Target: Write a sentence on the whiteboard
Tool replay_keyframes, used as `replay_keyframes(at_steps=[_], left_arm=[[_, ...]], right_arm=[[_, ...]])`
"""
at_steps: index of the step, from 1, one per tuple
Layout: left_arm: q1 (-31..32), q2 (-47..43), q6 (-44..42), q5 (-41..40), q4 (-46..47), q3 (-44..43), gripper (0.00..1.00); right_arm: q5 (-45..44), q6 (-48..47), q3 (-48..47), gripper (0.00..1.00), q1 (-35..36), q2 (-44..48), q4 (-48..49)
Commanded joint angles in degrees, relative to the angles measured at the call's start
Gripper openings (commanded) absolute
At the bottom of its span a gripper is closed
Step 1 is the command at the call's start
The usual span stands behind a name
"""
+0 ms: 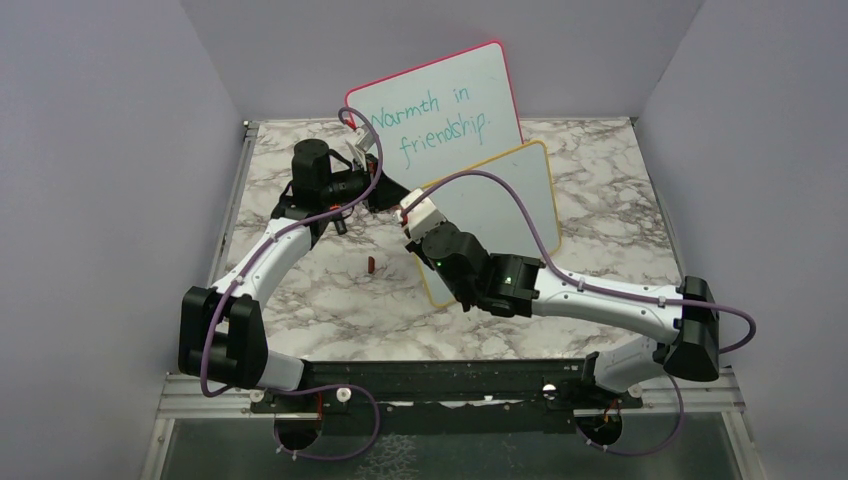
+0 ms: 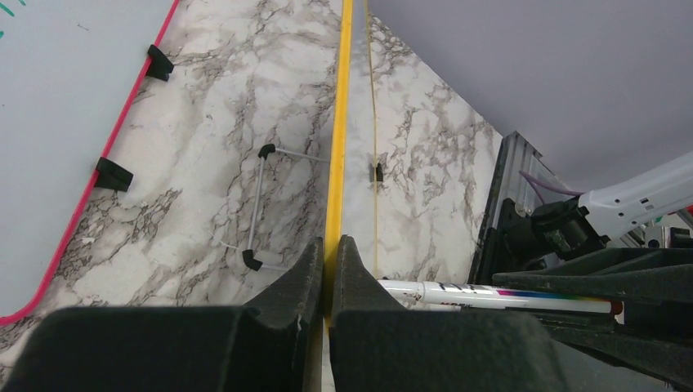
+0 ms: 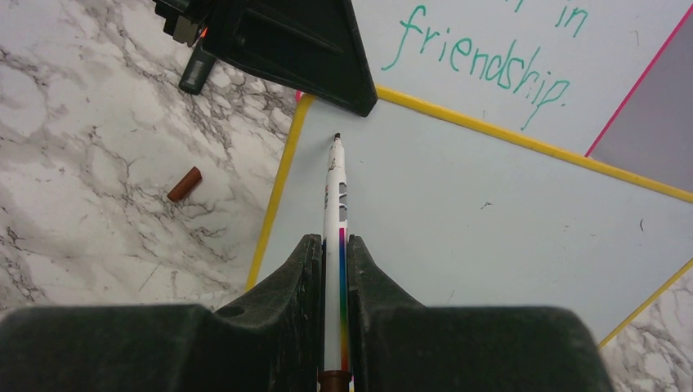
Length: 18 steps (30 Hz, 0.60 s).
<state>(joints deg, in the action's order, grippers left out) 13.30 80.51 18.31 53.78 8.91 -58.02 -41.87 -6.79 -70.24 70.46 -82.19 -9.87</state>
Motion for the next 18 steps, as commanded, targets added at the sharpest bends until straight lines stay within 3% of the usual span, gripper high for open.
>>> replay_keyframes(at_steps=[1,18], left_arm=[[0.1,-0.3,-1.5,0.5,-1.4,1.0,0.0],[0.1,-0.1,-1.3,0.6,-1.4,1.0,0.0]], right_arm=[[-2.2,-0.3,-1.9,0.01,0.4,-1.0,1.5],[-1.4,2.5,-2.2,0.01,0.4,-1.3,-3.4]])
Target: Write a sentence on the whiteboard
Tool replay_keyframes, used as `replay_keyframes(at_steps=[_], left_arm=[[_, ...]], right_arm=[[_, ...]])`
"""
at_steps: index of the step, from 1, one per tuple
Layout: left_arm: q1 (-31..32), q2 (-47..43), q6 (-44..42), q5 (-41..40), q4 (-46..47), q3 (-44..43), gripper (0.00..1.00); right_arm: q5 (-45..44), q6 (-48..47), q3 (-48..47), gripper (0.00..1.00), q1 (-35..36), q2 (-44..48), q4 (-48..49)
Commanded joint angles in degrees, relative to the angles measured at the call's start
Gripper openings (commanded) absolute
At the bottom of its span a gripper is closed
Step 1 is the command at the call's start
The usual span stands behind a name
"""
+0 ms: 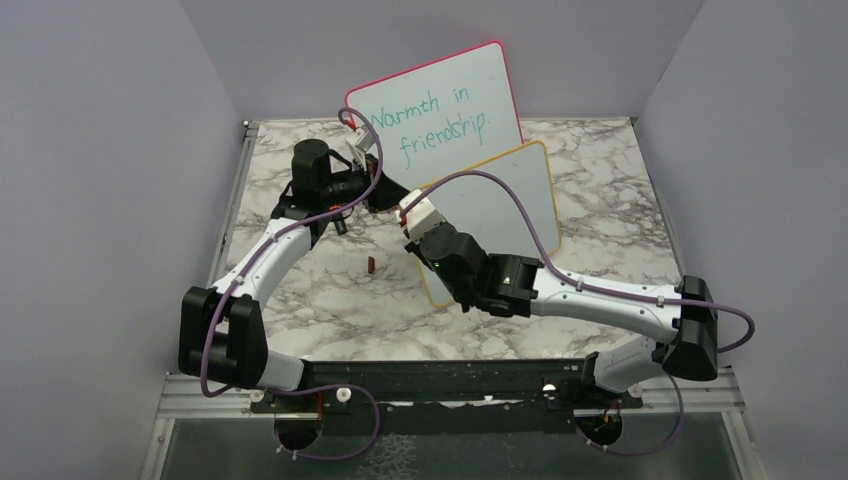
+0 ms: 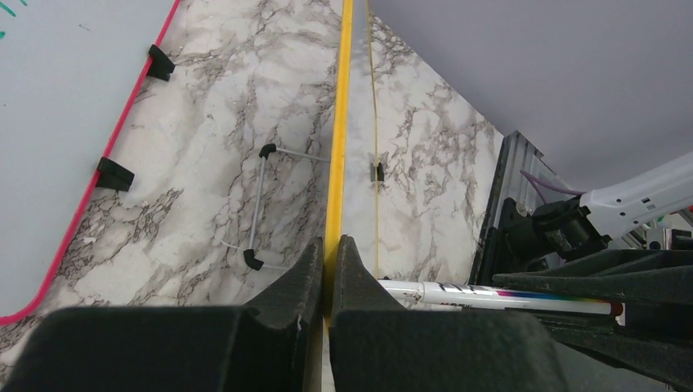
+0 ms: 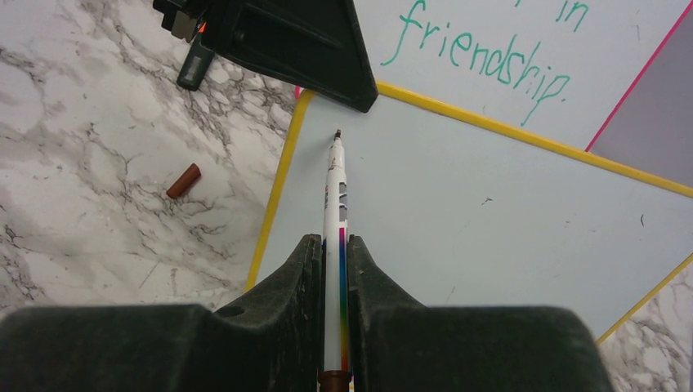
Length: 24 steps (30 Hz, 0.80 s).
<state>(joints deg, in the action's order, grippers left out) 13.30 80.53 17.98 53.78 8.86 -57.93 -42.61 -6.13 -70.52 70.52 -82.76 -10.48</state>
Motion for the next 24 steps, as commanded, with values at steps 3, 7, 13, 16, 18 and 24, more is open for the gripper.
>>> replay_keyframes(at_steps=[3,7,13,16,18,24], left_arm=[[0.1,-0.2,-1.0,0.5,-1.3,0.9,0.0],[0.1,-0.1,-1.0,0.6,-1.3,0.9,0.0],[0.1,0.0,-0.7,0.7,-1.0,1.0,0.0],[0.1,0.1,-0.8,0.7,-1.0,1.0,0.0],[0.1,0.1,-0.7,0.7,-1.0,1.0,0.0],[0.1,0.1,-0.7,0.6,-0.9,1.0,0.0]], right_arm=[[-0.4,2.9,-2.2,0.01,0.3,-0.9,-4.5],[0.0,4.0,-2.6,0.01,0.3,-1.1,-6.6],[1.4,5.6,-2.8,0.01,0.3,-1.3,-9.2],[1.9,6.0,-3.0,0.01,0.3,-1.5,-10.8],[2.4,7.5,-3.0,0.01,0.3,-1.6,-11.5],[3.5,9.1,-3.2,0.01,0.3,-1.4,-13.8]])
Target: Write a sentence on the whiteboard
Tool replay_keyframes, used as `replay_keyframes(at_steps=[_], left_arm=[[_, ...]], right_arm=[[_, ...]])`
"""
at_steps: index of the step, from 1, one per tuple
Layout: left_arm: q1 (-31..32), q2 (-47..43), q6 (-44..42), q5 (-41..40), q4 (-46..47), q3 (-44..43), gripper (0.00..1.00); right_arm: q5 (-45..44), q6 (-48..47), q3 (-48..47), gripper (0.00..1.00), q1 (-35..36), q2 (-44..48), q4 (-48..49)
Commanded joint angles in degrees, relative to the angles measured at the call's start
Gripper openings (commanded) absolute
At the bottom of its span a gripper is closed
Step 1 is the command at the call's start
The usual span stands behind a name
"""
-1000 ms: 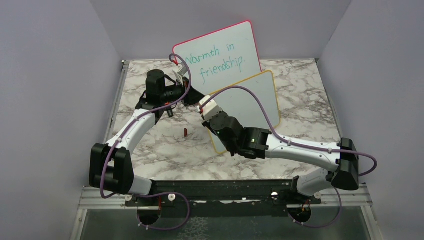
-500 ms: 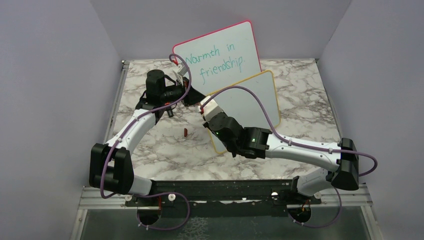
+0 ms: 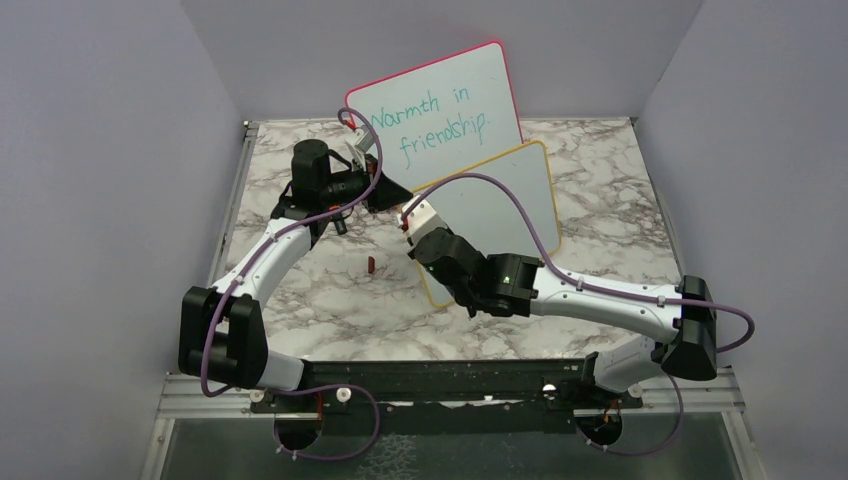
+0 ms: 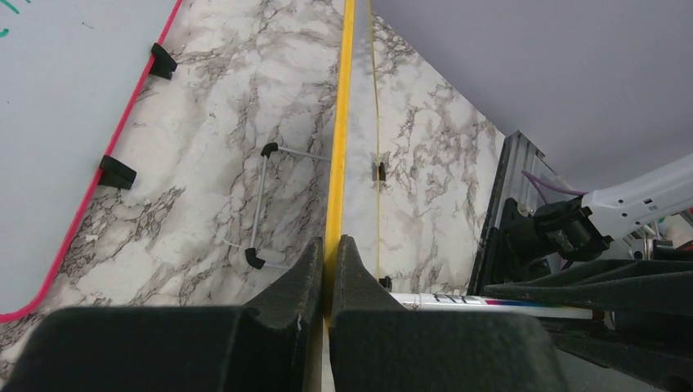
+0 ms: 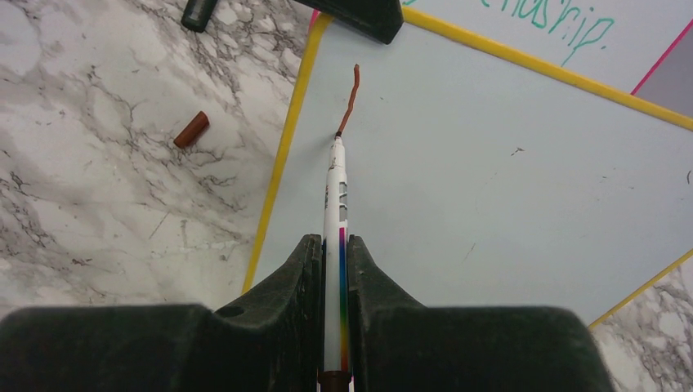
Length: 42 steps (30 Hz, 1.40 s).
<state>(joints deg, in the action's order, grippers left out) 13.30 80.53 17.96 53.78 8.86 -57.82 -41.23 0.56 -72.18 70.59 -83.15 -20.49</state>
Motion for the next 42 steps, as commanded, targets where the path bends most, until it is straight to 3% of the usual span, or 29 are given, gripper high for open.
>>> replay_keyframes(at_steps=[1,24,34,42], left_arm=[[0.1,0.1,-0.6,0.6,-0.9,0.9,0.0],[0.1,0.2,-0.6,0.7,-0.7,1.0,0.0],[0.1,0.4,-0.7,0.7,-0.7,1.0,0.0],[0.1,0.4,-0.7,0.8,-0.7,1.0,0.0]], right_arm=[[2.4,2.6,-1.6,0.01,0.2,-1.0,-4.2],[5.3,5.4,-2.4,0.01,0.3,-0.9,-9.1],[1.4,3.8,1.2,0.01,0.3,6.7,-0.5],[-3.1,1.4,2.7,0.01,0.2,6.7,4.6]])
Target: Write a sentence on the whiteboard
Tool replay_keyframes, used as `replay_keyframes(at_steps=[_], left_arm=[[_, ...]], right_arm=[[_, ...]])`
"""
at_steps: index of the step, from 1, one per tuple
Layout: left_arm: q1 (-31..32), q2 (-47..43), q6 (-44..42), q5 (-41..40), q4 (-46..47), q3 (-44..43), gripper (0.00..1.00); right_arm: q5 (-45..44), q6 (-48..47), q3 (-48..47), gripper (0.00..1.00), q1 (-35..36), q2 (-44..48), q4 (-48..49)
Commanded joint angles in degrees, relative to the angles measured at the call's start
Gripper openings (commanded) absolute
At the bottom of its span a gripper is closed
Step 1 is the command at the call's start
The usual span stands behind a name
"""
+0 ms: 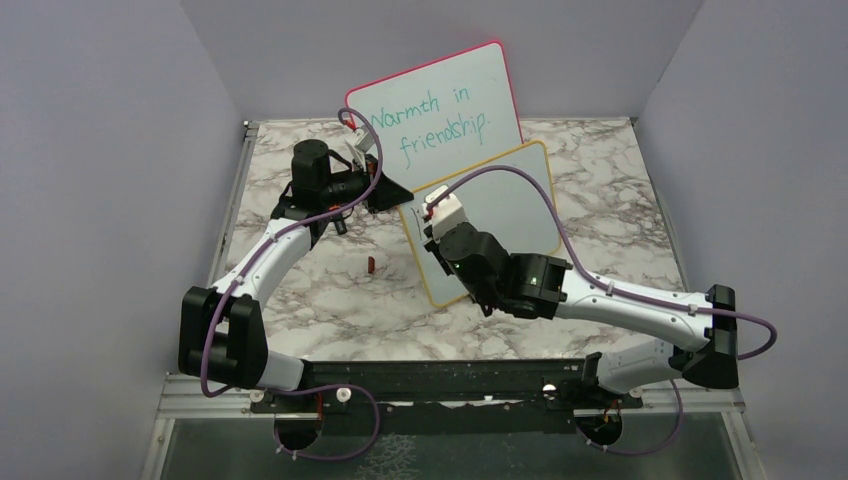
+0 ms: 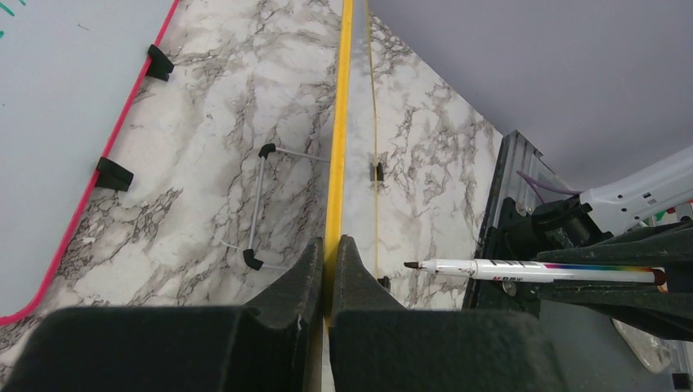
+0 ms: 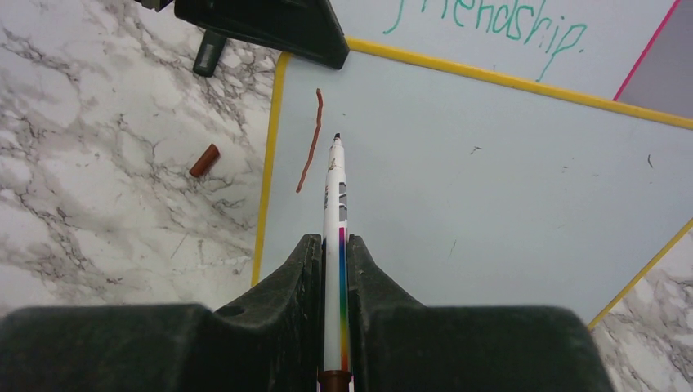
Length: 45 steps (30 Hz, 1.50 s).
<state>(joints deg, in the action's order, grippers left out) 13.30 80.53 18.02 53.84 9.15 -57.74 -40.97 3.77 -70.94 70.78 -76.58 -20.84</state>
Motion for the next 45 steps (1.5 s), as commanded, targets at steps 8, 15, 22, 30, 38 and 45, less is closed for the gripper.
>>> replay_keyframes(at_steps=[8,15,22,30,38,45], left_arm=[[0.1,0.5,-0.8,0.9,-1.0,1.0,0.0],[0.2,0.6,-0.8,1.0,-1.0,1.0,0.0],[0.2,0.8,-0.8,1.1,-1.0,0.9,0.0],[0.2,1.1,-0.8,1.3,-1.0,0.8,0.0],[0.2,1.1,-0.8,1.3,-0.9,0.8,0.0],[0.2,1.3,-0.8,1.4,-1.0,0.6,0.0]], right_arm=[[-4.5,-2.3,1.1,0.01,-0.9,-1.7,6.5],[-4.1,-2.3,0.9,0.01,-2.1,-3.0,6.6],[-3.5,-2.1,0.9,0.01,-3.2,-3.7,6.6],[-2.8,-2.3,0.9,0.01,-3.7,-4.1,7.4],[-1.9,-2.3,0.9,0.01,-4.2,-4.4,7.3],[0.8,-1.6,-0.1,0.01,-4.2,-4.8,4.0]])
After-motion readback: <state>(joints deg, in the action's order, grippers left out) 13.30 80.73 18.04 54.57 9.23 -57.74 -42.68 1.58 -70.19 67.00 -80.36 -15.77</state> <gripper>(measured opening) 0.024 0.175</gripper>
